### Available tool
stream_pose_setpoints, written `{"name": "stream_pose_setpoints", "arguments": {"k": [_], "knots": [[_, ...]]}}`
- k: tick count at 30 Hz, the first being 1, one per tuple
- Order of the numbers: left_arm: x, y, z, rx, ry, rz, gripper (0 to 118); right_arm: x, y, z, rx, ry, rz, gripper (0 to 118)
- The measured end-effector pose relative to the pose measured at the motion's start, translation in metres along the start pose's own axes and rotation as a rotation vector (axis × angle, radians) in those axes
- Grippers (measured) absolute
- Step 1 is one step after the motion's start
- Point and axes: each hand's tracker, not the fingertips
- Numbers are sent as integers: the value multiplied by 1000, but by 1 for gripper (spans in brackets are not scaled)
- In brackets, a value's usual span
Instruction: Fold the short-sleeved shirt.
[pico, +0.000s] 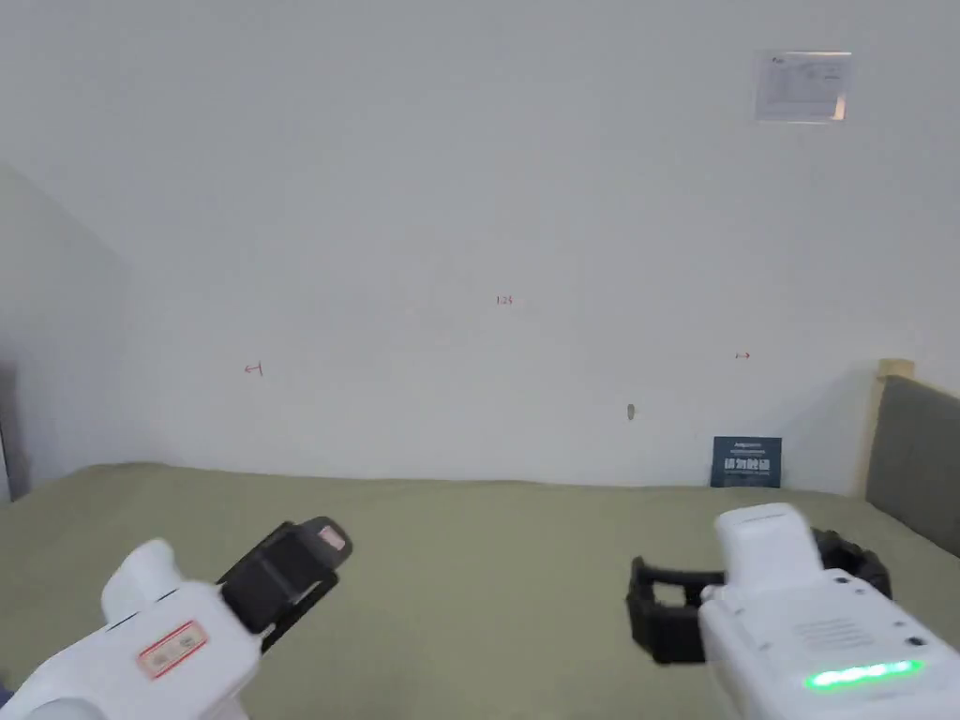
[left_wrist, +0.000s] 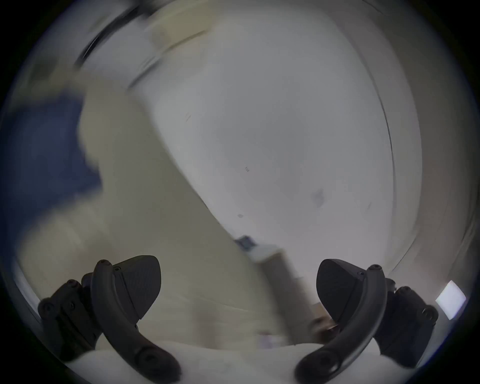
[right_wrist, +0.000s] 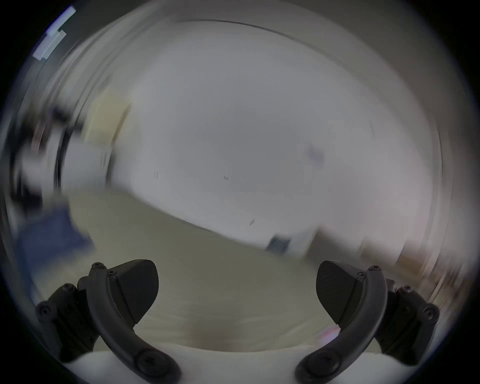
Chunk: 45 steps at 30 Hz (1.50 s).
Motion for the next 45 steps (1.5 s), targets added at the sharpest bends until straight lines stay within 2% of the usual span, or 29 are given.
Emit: {"name": "stream_pose_setpoints", "arguments": {"k": [1,2,3,4,5,7,9,11,18,26,27,28,29,30,31,33,34,35,36,37,41,45], "knots": [[9,-7,-2,57,62,-178,118,13,2,-2,-19,39,-176,118],[17,-14,-8,103,131,-351,118,24,1,-5,-23,66,-300,118],[20,-22,-12,152,178,-491,118,28,1,-3,-24,48,-357,118],[24,-27,-15,173,204,-576,118,30,1,-3,-14,33,-355,118],[25,-30,-18,190,213,-649,118,29,0,-2,10,23,-297,118],[26,-33,-24,184,204,-712,118,17,-3,5,90,-29,-152,118],[28,-35,-28,172,189,-711,118,6,-4,9,120,-64,-5,118],[26,-32,-28,169,194,-672,118,-3,-5,10,111,-65,57,118],[21,-24,-25,175,214,-633,118,-11,-5,8,105,-57,77,118],[23,-26,-22,164,226,-653,118,-9,-8,7,66,-56,57,115],[23,-27,-22,164,227,-654,118,-9,-9,9,68,-53,56,111],[23,-27,-22,158,223,-662,118,-9,-11,11,76,-49,56,90],[23,-28,-21,144,218,-673,118,-11,-11,11,87,-61,62,56],[25,-30,-21,132,216,-685,118,-12,-12,9,92,-105,72,14],[25,-31,-19,118,203,-702,117,-11,-13,9,96,-123,61,0],[26,-35,-15,92,176,-746,109,-8,-9,10,74,-82,30,0],[27,-38,-15,97,176,-760,99,-8,-9,10,68,-85,24,0],[28,-40,-15,93,179,-779,82,-6,-10,9,64,-83,23,0],[30,-42,-16,99,181,-780,54,-6,-11,9,63,-85,26,0],[30,-44,-19,109,181,-772,0,-6,-11,9,61,-88,29,0],[26,-45,-24,96,173,-700,0,-4,-11,11,47,-77,15,0],[24,-45,-24,105,197,-697,0,-3,-11,11,40,-75,18,0]]}}
